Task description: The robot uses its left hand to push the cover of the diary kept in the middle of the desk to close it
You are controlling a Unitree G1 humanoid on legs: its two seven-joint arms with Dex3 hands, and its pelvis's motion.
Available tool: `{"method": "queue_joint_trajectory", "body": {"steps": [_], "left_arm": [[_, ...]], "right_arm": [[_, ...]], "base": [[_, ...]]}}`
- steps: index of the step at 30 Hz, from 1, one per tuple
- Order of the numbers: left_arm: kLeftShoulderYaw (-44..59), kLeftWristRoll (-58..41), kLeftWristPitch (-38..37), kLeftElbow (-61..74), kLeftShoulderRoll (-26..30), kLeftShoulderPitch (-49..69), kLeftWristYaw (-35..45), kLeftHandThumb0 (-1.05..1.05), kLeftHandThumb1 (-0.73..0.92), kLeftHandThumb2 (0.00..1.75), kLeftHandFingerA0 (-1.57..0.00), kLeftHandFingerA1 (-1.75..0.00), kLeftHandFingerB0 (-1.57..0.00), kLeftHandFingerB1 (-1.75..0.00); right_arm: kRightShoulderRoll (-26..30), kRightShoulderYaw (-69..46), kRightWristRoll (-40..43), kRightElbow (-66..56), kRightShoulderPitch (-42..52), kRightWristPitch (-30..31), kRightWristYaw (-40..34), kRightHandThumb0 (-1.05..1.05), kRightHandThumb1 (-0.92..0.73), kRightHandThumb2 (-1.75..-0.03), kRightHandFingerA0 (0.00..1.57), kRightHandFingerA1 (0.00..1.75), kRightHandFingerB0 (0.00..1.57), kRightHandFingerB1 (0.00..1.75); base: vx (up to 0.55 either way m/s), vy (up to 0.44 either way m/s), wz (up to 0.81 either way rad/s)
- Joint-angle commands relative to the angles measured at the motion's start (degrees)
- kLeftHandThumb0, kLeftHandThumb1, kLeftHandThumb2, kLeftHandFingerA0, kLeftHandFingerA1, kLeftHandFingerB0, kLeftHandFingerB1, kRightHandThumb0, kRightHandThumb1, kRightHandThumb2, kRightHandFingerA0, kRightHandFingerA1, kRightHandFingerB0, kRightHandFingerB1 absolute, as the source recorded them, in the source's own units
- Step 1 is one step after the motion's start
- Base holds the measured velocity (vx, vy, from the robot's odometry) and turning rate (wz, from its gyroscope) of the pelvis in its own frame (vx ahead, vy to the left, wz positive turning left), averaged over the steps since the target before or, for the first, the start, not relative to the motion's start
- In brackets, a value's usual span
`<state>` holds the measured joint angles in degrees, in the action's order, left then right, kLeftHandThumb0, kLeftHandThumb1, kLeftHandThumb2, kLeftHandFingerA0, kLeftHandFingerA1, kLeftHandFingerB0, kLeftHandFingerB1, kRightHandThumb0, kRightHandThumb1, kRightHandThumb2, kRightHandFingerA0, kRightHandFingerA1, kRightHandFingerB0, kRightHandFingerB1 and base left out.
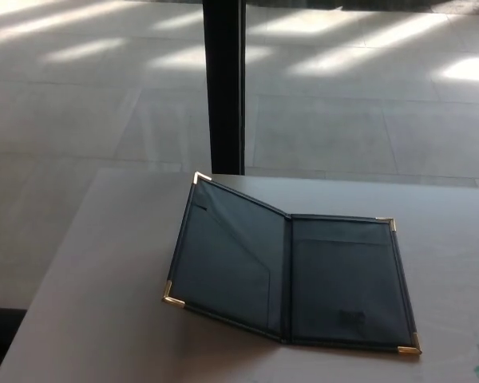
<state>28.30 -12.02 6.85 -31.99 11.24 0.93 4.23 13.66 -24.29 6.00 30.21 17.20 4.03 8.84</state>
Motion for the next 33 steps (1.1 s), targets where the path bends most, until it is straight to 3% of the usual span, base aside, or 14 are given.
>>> {"method": "queue_joint_trajectory", "body": {"steps": [1, 7, 9, 10, 11, 12, 13, 14, 15, 16, 21, 22, 33], "left_arm": [[19.48, -30.31, 10.53, 13.67, -3.17, -5.86, -5.55, -1.05, 0.8, 0.88, -0.52, -0.49, -0.35, -0.37], [18.56, -34.72, 13.29, 21.18, -6.04, -8.73, -5.73, -1.05, 0.75, 0.81, -0.57, -0.51, -0.33, -0.38], [16.86, -37.47, 15.96, 25.58, -7.26, -10.01, -5.75, -1.05, 0.86, 0.79, -0.36, -0.45, -0.25, -0.34], [15.47, -37.73, 17.17, 27.55, -7.8, -11.18, -6.43, -1.05, 0.63, 1.13, -0.29, -0.51, -0.24, -0.43], [13.49, -36.83, 17.63, 29.66, -8.55, -12.68, -7.55, -1.05, 0.89, 0.69, -0.35, -0.46, -0.32, -0.36], [13.06, -36.53, 17.73, 30.41, -9.02, -13.32, -8.23, -1.05, 0.89, 0.69, -0.35, -0.46, -0.32, -0.36], [10.79, -36.44, 18.83, 31.88, -10.02, -15.47, -8.15, -1.05, 0.92, 0.75, -0.32, -0.45, -0.28, -0.35], [10.39, -37.86, 20.33, 32.04, -10.15, -16.55, -7.77, -1.05, 0.73, 1.16, -0.26, -0.53, -0.18, -0.41], [10.09, -37.43, 20.67, 32.34, -10.48, -17.41, -8.55, -1.05, 0.92, 0.78, -0.31, -0.46, -0.23, -0.34], [8.86, -35.77, 20.63, 32.26, -11.06, -19.52, -9.38, -1.03, 0.79, 1.18, -0.23, -0.52, -0.16, -0.42], [6.26, -30.65, 20.58, 29.17, -12.57, -26.01, -10.66, -1.05, 0.79, 1.14, -0.21, -0.5, -0.21, -0.43], [5.8, -29.42, 20.95, 28.19, -12.46, -26.99, -10.93, -1.05, 0.92, 0.83, -0.28, -0.44, -0.24, -0.36], [0.4, -23.54, 18.02, 18.45, -14.38, -28.68, -7.3, -1.02, 0.92, 0.9, -0.29, -0.46, -0.22, -0.36]], "right_arm": [[1.13, -14.38, 20.65, -11.99, 1.81, 8.36, 5.92, -0.77, -0.92, -0.68, 0.52, 0.67, 0.52, 0.5], [0.43, -15.19, 20.3, -13.86, 2.17, 10.05, 5.12, -0.77, -0.91, -0.67, 0.54, 0.65, 0.54, 0.49], [0.62, -14.87, 20.09, -13.47, 2.15, 9.36, 6.89, -0.76, -0.92, -0.7, 0.48, 0.68, 0.49, 0.51], [0.59, -14.99, 20.39, -13.56, 2.07, 9.75, 7.09, -0.77, -0.92, -0.68, 0.49, 0.65, 0.49, 0.48], [0.58, -14.99, 20.33, -13.7, 1.89, 10.25, 6.83, -0.83, -0.75, -0.9, 0.48, 0.67, 0.43, 0.51], [0.56, -14.98, 20.24, -13.63, 1.79, 10.23, 6.88, -0.83, -0.75, -0.9, 0.48, 0.67, 0.43, 0.51], [0.52, -15.27, 20.36, -13.47, 1.55, 10.39, 6.85, -0.77, -0.92, -0.68, 0.5, 0.67, 0.48, 0.48], [0.4, -15.37, 20.22, -14.0, 1.6, 11.02, 6.24, -0.77, -0.92, -0.67, 0.51, 0.66, 0.51, 0.49], [0.3, -15.41, 20.19, -14.3, 1.56, 11.23, 6.1, -0.76, -0.92, -0.68, 0.51, 0.66, 0.51, 0.5], [0.2, -15.4, 20.18, -14.57, 1.46, 11.3, 6.0, -0.76, -0.92, -0.69, 0.51, 0.67, 0.51, 0.5], [0.22, -15.69, 20.35, -13.99, 0.56, 11.72, 6.36, -0.76, -0.92, -0.69, 0.49, 0.67, 0.49, 0.48], [0.09, -15.73, 20.16, -14.07, 0.4, 11.84, 5.92, -0.76, -0.92, -0.68, 0.52, 0.67, 0.51, 0.49], [0.02, -15.22, 19.99, -15.72, 0.27, 13.31, 5.06, -0.76, -0.92, -0.69, 0.5, 0.64, 0.5, 0.46]], "base": [[0.0, 0.0, 0.0], [0.0, 0.0, 0.0], [0.0, 0.0, 0.0], [0.0, 0.0, 0.0], [0.0, 0.0, 0.0], [0.0, 0.0, 0.0], [0.0, 0.0, 0.0], [0.0, 0.0, 0.0], [0.0, 0.0, 0.0], [0.0, 0.0, 0.0], [0.0, 0.0, 0.0], [0.0, 0.0, 0.0], [0.0, 0.0, 0.0]]}}
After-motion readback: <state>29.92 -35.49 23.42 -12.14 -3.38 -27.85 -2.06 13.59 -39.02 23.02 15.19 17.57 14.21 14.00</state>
